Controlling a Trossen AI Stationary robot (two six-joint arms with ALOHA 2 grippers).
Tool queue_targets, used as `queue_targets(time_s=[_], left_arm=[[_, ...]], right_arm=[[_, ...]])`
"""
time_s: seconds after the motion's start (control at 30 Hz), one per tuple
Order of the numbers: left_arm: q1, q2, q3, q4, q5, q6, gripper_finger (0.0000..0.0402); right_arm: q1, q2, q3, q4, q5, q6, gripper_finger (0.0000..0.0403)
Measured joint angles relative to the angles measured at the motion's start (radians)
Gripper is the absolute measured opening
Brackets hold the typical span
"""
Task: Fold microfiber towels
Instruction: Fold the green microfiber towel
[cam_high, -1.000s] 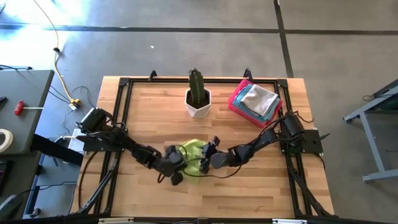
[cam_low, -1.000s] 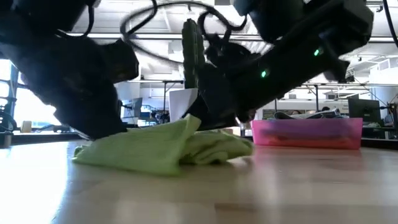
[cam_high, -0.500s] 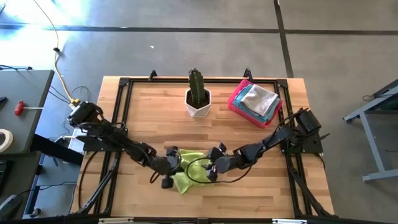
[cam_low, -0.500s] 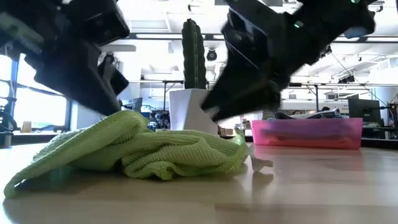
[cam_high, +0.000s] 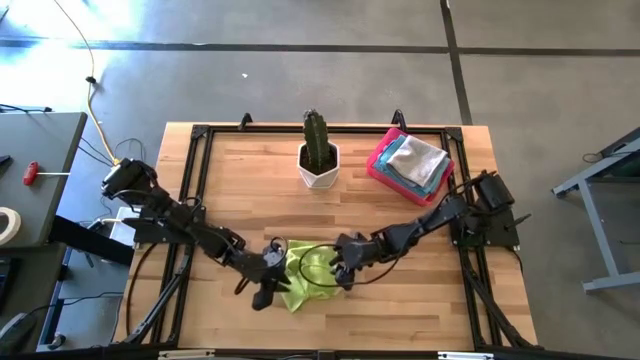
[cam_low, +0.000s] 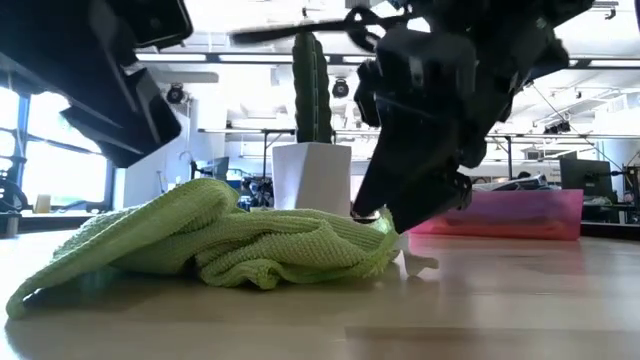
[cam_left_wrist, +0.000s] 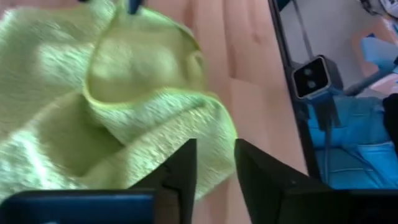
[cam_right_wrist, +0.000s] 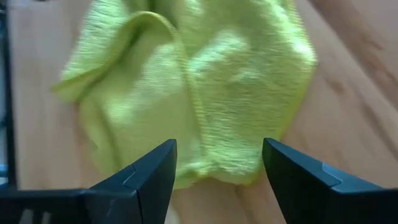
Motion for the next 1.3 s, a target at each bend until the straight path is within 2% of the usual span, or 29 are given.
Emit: queue_targets(time_s=[0.2, 0.4, 0.73, 1.07, 1.3], left_arm=[[-0.032, 0.0, 0.0, 0.015, 0.0, -0.032, 0.0151], [-0.039, -0.001, 0.0, 0.02, -0.004, -0.033, 0.0177], [-0.036, -0.001, 0.001, 0.02, -0.008, -0.033, 0.0179], [-0.036, -0.002, 0.001, 0.02, -0.008, -0.032, 0.0179], [-0.036, -0.002, 0.001, 0.023, -0.011, -0.032, 0.0179]], right_arm=[[-0.001, 0.0, 0.0, 0.008, -0.059, -0.002, 0.0231], [0.035, 0.0, 0.0, 0.069, -0.092, -0.006, 0.0231], [0.008, 0.0, 0.0, 0.078, -0.049, -0.05, 0.0231], [-0.011, 0.0, 0.0, 0.233, -0.069, -0.112, 0.0231], [-0.012, 0.065, 0.0, 0.26, -0.074, -0.086, 0.0231]])
